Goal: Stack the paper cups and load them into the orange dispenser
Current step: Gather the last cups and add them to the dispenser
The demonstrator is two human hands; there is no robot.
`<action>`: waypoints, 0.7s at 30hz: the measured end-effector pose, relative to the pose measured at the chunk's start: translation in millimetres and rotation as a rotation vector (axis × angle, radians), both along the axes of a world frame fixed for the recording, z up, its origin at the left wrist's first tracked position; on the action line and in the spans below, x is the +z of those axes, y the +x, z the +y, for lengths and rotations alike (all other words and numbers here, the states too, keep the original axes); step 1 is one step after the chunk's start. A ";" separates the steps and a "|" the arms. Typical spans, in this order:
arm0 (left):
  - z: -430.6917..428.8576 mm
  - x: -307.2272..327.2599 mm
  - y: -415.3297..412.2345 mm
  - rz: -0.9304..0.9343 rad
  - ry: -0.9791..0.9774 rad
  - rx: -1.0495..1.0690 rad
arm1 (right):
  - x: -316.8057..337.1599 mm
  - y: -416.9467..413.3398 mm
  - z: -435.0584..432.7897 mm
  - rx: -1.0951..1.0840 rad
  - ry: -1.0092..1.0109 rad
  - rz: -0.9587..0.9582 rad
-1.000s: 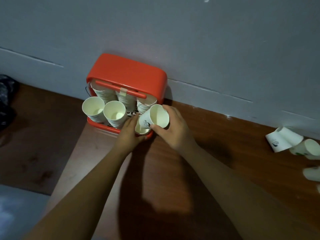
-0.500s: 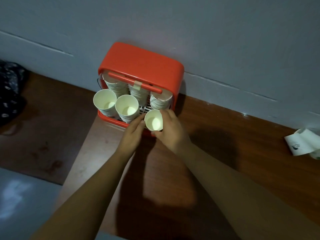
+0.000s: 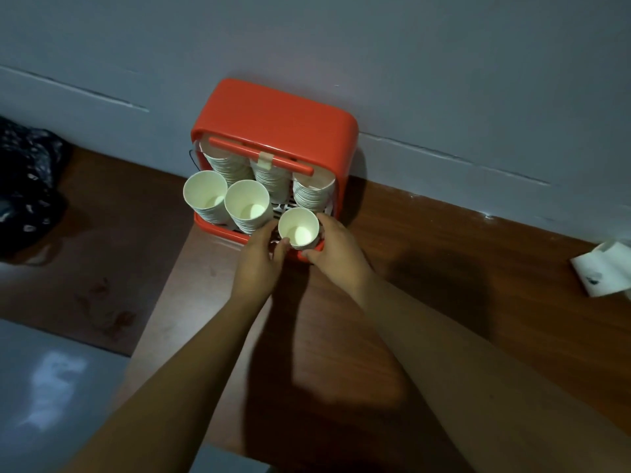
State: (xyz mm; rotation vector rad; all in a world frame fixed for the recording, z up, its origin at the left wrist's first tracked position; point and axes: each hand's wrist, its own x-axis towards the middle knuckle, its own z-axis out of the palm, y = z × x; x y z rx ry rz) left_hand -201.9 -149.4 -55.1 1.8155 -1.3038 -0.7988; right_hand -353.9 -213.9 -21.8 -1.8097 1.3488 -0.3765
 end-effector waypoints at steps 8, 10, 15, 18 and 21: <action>28.9 11.9 -66.3 -0.050 0.251 0.006 | 0.1 -144.6 34.9 -0.040 0.049 0.312; 24.5 20.5 -101.1 -0.108 0.341 -0.115 | 1.8 -207.0 44.7 -0.040 0.015 0.371; -16.5 46.0 -214.2 -0.186 0.210 -0.261 | 31.5 -345.5 51.3 -0.102 -0.002 0.490; -45.3 64.9 -291.7 -0.193 0.153 -0.378 | 50.3 -415.9 44.7 -0.190 -0.097 0.469; -77.2 75.4 -365.1 -0.195 0.077 -0.494 | 66.0 -479.3 31.8 -0.306 -0.153 0.480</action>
